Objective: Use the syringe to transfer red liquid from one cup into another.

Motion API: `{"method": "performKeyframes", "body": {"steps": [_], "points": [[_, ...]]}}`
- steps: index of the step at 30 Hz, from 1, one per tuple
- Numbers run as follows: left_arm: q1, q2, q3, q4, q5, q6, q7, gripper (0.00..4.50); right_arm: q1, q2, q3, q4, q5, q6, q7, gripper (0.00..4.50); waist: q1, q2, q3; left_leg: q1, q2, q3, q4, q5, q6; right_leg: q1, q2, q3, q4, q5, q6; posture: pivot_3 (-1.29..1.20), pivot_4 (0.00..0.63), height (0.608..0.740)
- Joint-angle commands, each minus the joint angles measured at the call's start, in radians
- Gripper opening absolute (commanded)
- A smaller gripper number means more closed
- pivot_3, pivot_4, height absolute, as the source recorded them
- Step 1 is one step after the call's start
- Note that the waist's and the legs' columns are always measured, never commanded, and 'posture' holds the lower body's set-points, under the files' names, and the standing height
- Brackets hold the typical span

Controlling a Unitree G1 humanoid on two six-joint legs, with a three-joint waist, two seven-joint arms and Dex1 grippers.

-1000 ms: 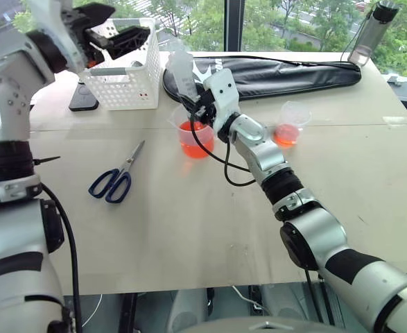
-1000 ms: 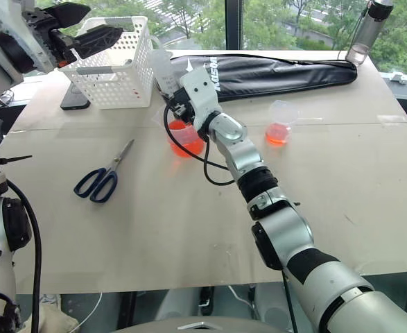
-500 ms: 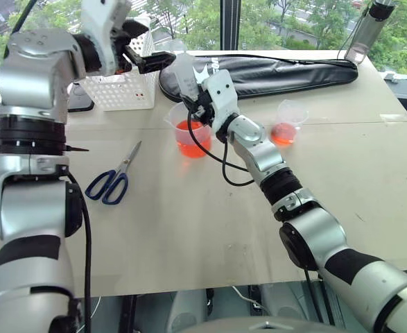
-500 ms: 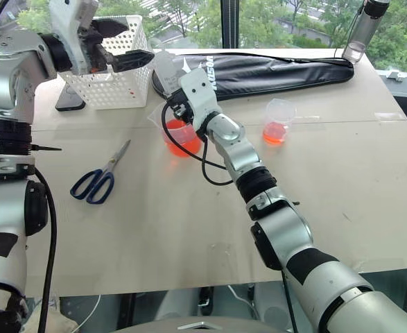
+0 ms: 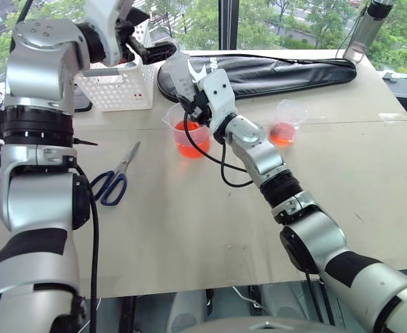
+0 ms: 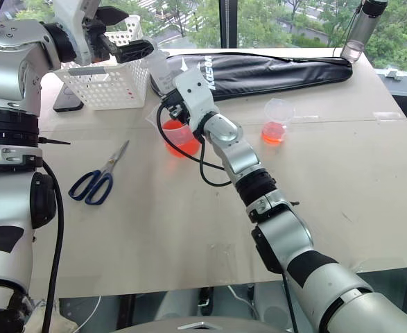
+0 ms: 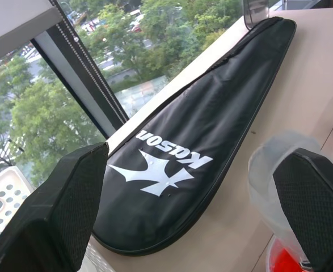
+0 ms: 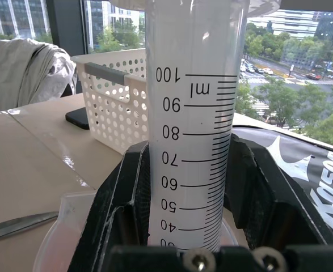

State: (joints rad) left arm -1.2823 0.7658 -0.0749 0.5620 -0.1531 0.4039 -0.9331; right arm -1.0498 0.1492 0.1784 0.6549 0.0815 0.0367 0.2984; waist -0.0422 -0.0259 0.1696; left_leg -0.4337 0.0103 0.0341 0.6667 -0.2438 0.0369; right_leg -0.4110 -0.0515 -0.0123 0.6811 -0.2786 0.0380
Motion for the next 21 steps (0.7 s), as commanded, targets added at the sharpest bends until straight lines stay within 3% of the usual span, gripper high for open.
{"method": "performKeyframes", "body": {"steps": [1, 3, 6, 14, 21], "points": [[-0.013, 0.003, 0.022, -0.028, 0.018, -0.024, 0.003, 4.50, 0.028, 0.100, 0.017, -0.077, 0.013, -0.009, -0.003, 1.46, 0.000, 0.000, 0.000, 0.000, 0.000, 0.000, 0.000, 0.000, 0.000, 0.000, 0.000, 0.000, 0.000, 0.000, 0.000, 0.00, 0.150, 0.724], [0.001, 0.001, 0.015, -0.036, 0.028, -0.041, -0.002, 4.50, 0.034, 0.107, 0.024, -0.080, 0.014, -0.005, -0.007, 1.46, 0.000, 0.000, 0.000, 0.000, 0.000, 0.000, 0.000, 0.000, 0.000, 0.000, 0.000, 0.000, 0.000, 0.000, 0.000, 0.00, 0.150, 0.724], [0.011, -0.007, 0.016, -0.041, 0.031, -0.044, -0.005, 3.73, 0.040, 0.116, 0.033, -0.084, 0.016, -0.003, -0.013, 1.46, 0.000, 0.000, 0.000, 0.000, 0.000, 0.000, 0.000, 0.000, 0.000, 0.000, 0.000, 0.000, 0.001, 0.000, 0.000, 0.00, 0.150, 0.724], [0.014, -0.017, 0.021, -0.057, 0.038, -0.065, -0.024, 0.00, 0.064, 0.123, 0.060, -0.098, 0.024, 0.014, -0.011, 1.46, -0.001, 0.000, 0.000, 0.000, 0.000, 0.000, 0.001, 0.000, 0.000, 0.000, 0.000, 0.000, 0.001, 0.000, 0.000, 0.00, 0.150, 0.724], [0.018, 0.000, 0.029, -0.083, 0.040, -0.096, -0.047, 0.00, 0.076, 0.119, 0.083, -0.121, 0.029, 0.031, 0.005, 1.46, -0.001, 0.000, 0.000, 0.000, 0.000, 0.000, 0.001, 0.000, 0.000, 0.000, 0.000, 0.000, 0.001, 0.000, 0.000, 0.00, 0.150, 0.724]]}}
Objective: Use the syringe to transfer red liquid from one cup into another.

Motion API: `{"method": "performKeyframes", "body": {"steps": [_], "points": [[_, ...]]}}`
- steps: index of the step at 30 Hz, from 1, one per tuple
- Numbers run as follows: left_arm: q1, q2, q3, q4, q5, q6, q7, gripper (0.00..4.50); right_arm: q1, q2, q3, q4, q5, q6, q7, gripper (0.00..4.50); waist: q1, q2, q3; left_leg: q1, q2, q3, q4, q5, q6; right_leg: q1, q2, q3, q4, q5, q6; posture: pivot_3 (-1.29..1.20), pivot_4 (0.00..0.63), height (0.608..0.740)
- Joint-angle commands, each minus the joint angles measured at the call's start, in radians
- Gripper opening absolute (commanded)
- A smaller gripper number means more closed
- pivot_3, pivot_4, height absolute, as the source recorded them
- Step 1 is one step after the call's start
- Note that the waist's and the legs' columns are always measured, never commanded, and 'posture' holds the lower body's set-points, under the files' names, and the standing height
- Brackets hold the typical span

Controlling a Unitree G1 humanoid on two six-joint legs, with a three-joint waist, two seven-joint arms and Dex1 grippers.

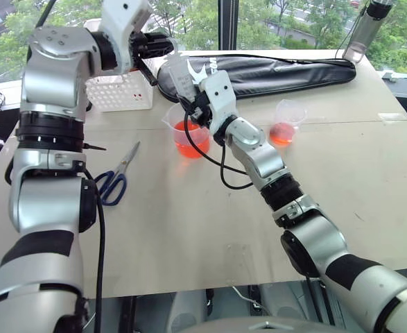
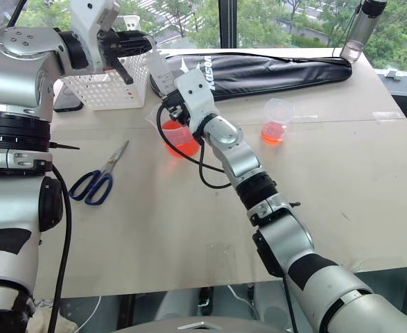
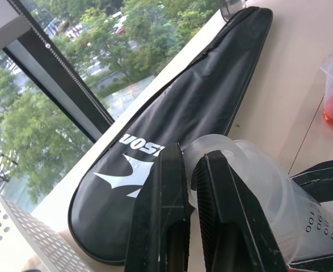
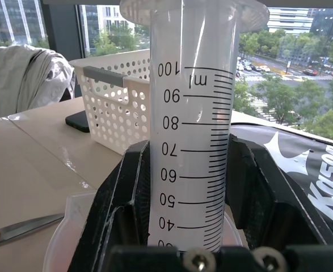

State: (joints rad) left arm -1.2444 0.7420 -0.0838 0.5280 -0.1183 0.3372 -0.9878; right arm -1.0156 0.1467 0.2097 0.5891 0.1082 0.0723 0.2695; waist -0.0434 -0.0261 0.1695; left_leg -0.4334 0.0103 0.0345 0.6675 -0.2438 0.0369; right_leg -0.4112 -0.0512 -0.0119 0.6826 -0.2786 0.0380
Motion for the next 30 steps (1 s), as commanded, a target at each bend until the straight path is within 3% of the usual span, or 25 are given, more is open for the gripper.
{"method": "performKeyframes", "body": {"steps": [1, 5, 10, 12, 30], "points": [[-0.019, 0.026, 0.041, -0.052, 0.003, -0.030, 0.005, 0.00, 0.041, 0.120, 0.052, -0.057, 0.003, -0.003, 0.034, 1.46, 0.000, 0.000, 0.000, 0.000, 0.000, 0.000, 0.000, 0.000, 0.000, 0.000, 0.000, 0.000, 0.000, 0.000, 0.000, 0.00, 0.150, 0.724], [-0.001, 0.039, 0.047, -0.063, -0.002, -0.042, -0.007, 0.00, 0.032, 0.106, 0.057, -0.065, 0.012, 0.014, 0.052, 1.46, 0.000, 0.000, 0.000, 0.000, 0.000, 0.000, 0.000, 0.000, 0.000, 0.000, 0.000, 0.000, 0.000, 0.000, 0.000, 0.00, 0.150, 0.724], [0.019, 0.052, 0.044, -0.087, 0.002, -0.078, -0.023, 0.00, 0.016, 0.089, 0.059, -0.082, 0.025, 0.035, 0.077, 3.87, -0.001, 0.000, 0.000, 0.000, 0.000, 0.000, 0.000, 0.000, 0.000, 0.000, 0.000, 0.000, 0.002, 0.000, 0.000, 0.00, 0.150, 0.724], [0.022, 0.056, 0.043, -0.093, 0.001, -0.087, -0.027, 0.00, 0.010, 0.086, 0.055, -0.087, 0.028, 0.045, 0.074, 4.38, 0.000, 0.000, 0.000, 0.000, 0.000, 0.000, 0.001, 0.000, 0.000, -0.001, 0.000, 0.000, 0.006, 0.000, 0.000, 0.00, 0.150, 0.724], [0.069, 0.037, 0.042, -0.056, 0.059, -0.376, 0.025, 0.00, -0.136, 0.011, -0.058, -0.173, 0.124, 0.307, 0.145, 4.38, 0.002, -0.001, -0.001, 0.000, 0.000, 0.000, 0.002, 0.000, 0.000, -0.001, 0.000, 0.000, 0.011, 0.000, 0.000, 0.00, 0.150, 0.724]]}}
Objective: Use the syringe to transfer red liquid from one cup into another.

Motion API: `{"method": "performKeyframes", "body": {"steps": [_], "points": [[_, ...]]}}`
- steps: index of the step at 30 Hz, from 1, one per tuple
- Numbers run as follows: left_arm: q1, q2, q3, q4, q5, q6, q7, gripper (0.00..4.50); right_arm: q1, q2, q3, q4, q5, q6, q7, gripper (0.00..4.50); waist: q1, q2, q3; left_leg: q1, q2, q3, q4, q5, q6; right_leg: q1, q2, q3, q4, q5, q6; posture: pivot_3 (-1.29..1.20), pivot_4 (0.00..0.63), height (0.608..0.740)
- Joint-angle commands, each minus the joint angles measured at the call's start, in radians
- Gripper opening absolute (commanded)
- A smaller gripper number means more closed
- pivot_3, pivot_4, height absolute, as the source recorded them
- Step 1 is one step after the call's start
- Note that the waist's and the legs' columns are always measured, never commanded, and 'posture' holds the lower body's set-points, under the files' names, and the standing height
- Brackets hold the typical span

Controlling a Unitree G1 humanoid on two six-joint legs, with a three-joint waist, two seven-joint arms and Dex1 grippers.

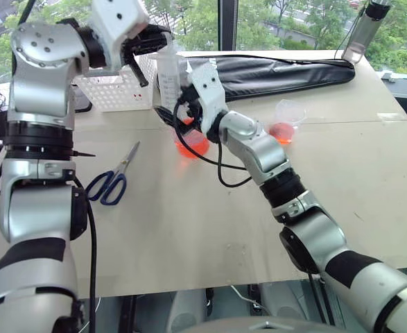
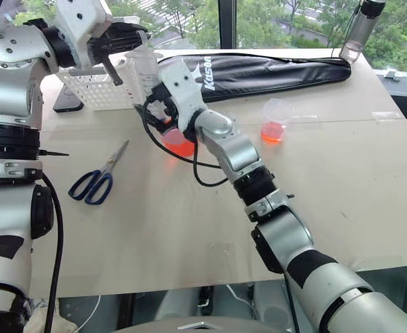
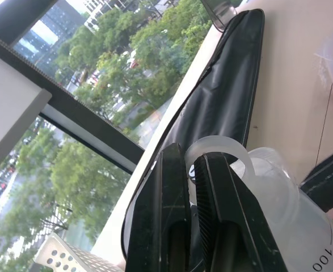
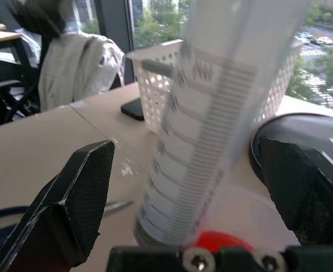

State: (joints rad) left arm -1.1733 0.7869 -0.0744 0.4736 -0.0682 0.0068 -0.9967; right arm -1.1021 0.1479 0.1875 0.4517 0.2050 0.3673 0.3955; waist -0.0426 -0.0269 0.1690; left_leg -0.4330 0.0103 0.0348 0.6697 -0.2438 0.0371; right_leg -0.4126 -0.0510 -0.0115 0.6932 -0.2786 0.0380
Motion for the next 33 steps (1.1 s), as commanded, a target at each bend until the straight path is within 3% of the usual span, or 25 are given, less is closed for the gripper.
{"method": "performKeyframes", "body": {"steps": [1, 8, 12, 16, 33], "points": [[-0.001, -0.016, 0.036, 0.002, 0.010, -0.056, 0.048, 0.00, -0.063, 0.008, -0.047, -0.031, 0.033, 0.019, 0.024, 4.38, 0.001, 0.000, 0.000, 0.000, 0.000, 0.000, 0.000, 0.000, 0.000, 0.000, 0.000, 0.000, 0.000, 0.000, 0.000, 0.00, 0.150, 0.724], [0.017, -0.056, 0.053, -0.021, 0.005, -0.048, 0.089, 0.00, -0.119, 0.004, -0.091, 0.009, 0.040, 0.045, 0.050, 4.38, 0.001, -0.001, -0.001, 0.000, 0.000, 0.000, 0.000, 0.000, 0.000, 0.000, 0.000, 0.000, 0.000, 0.000, 0.000, 0.00, 0.150, 0.724], [0.040, -0.067, 0.062, -0.050, -0.019, -0.022, 0.081, 0.00, -0.132, -0.006, -0.097, 0.069, 0.015, 0.011, 0.052, 3.36, -0.001, -0.001, 0.000, 0.000, 0.000, 0.000, 0.000, 0.000, 0.000, 0.000, 0.000, 0.000, 0.001, 0.000, 0.000, 0.00, 0.150, 0.724], [0.063, -0.065, 0.074, -0.074, -0.034, -0.001, 0.067, 0.00, -0.130, -0.009, -0.093, 0.099, -0.002, -0.009, 0.056, 1.60, -0.001, -0.001, 0.000, 0.000, 0.000, 0.001, 0.000, 0.000, 0.000, 0.000, 0.000, 0.000, 0.000, 0.000, 0.000, 0.00, 0.150, 0.724], [0.107, -0.078, 0.088, -0.088, -0.043, 0.015, 0.054, 0.00, -0.047, 0.001, -0.037, 0.097, -0.086, -0.051, 0.072, 1.51, -0.001, -0.001, -0.001, 0.000, 0.000, 0.001, 0.000, 0.000, 0.000, 0.000, 0.000, 0.000, 0.001, 0.000, 0.000, 0.00, 0.150, 0.724]]}}
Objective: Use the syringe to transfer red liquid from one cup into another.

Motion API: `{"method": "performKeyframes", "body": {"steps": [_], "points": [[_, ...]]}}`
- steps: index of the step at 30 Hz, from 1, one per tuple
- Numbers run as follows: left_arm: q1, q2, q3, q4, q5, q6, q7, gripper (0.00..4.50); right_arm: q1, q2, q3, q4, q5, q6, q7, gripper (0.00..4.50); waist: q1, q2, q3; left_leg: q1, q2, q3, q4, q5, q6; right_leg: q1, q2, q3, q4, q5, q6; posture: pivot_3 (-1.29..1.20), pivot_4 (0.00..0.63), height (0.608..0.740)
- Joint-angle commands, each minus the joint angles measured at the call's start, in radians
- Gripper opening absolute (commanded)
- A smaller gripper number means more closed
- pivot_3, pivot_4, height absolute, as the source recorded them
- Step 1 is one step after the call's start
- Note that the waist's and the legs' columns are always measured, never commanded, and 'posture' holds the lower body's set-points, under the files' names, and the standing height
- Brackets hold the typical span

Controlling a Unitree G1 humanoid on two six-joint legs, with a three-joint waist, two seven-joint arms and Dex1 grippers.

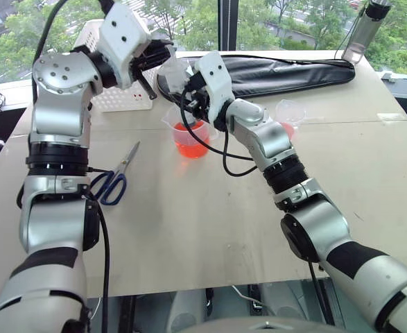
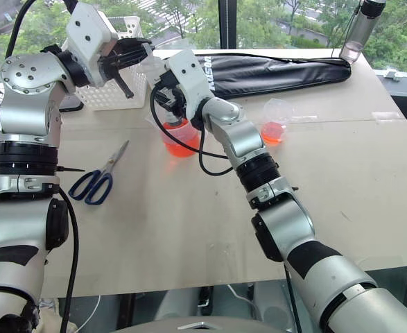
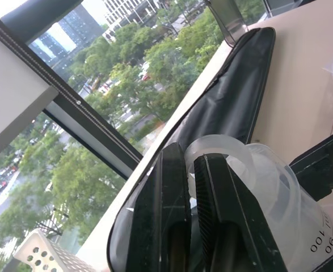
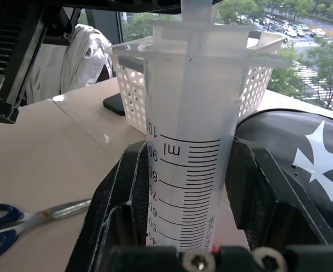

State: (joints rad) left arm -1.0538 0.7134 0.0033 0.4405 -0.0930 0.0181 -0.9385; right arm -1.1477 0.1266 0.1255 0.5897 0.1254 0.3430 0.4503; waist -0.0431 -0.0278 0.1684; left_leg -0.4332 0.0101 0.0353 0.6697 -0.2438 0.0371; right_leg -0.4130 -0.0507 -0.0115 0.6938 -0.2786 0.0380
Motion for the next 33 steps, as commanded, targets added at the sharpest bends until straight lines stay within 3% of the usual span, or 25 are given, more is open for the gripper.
{"method": "performKeyframes", "body": {"steps": [1, 33], "points": [[-0.012, -0.005, 0.010, -0.057, -0.018, 0.005, -0.004, 0.00, 0.004, 0.023, 0.026, -0.041, -0.008, -0.027, 0.018, 1.51, 0.000, 0.000, 0.000, 0.000, 0.000, 0.000, 0.000, 0.000, 0.000, 0.000, 0.000, 0.000, 0.000, 0.000, 0.000, 0.00, 0.150, 0.724], [-0.122, 0.001, 0.017, -0.014, 0.009, 0.033, 0.025, 0.00, 0.063, 0.042, 0.046, -0.049, -0.026, -0.011, 0.028, 1.47, 0.000, 0.000, 0.000, 0.000, 0.000, 0.000, 0.000, 0.000, 0.000, 0.000, 0.000, 0.000, 0.000, 0.000, 0.000, 0.00, 0.150, 0.724]]}}
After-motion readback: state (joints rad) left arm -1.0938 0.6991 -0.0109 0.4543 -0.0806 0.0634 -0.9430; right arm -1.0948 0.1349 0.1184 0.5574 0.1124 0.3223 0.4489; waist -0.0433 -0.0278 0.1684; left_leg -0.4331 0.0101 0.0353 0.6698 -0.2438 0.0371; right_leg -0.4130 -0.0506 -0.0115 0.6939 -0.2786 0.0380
